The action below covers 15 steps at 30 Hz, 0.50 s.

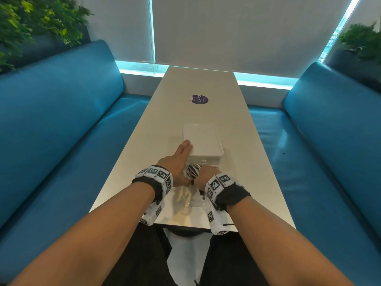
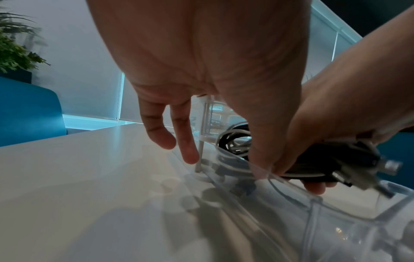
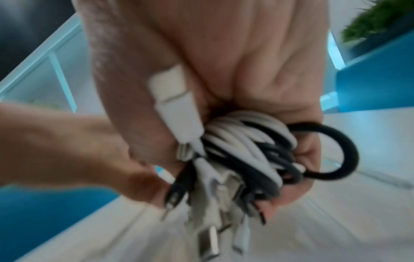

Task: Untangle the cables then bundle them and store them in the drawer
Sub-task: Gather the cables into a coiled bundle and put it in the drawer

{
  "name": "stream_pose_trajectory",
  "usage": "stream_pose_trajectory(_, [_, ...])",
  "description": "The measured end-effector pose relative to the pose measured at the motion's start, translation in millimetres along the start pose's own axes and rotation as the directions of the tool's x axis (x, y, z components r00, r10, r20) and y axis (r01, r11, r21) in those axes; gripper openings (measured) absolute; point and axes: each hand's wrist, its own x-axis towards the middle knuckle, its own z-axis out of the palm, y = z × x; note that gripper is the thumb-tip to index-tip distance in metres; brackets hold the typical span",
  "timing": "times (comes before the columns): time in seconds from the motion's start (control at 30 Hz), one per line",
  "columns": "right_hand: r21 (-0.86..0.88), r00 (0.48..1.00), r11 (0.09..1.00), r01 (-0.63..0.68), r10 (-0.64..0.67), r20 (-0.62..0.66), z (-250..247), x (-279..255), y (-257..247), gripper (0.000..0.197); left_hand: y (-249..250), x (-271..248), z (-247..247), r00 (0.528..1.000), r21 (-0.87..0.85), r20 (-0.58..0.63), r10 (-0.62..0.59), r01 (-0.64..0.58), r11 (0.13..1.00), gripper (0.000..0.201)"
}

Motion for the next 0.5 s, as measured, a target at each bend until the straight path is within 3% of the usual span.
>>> stream_pose_trajectory(0.13, [-0.074,0.992,0.996,-0.054,0.045,-0.118,23,3,-2,0.038,1,-2,3,1.0,0.005,-0.016,-0.015,0.015,1.0,0.123])
stream_pose_trajectory(0.27, [0.082,0.963,0.971,-0.224,0.234,-0.136,35,9,-5,0.08,3,-1,2,0.999,0.017,-0.029,-0.037,0.038,0.999,0.121])
stream_pose_trajectory(0.37, [0.086,0.974,0.978,-0.192,0.201,-0.103,32,12,-1,0.099,2,1,0,0.999,0.03,-0.024,-0.049,0.05,0.998,0.122])
stream_pose_trajectory(0.5, [0.093,0.988,0.985,-0.147,0.15,-0.033,27,17,8,0.11,3,2,-3,0.998,0.035,-0.001,-0.068,0.068,0.997,0.125])
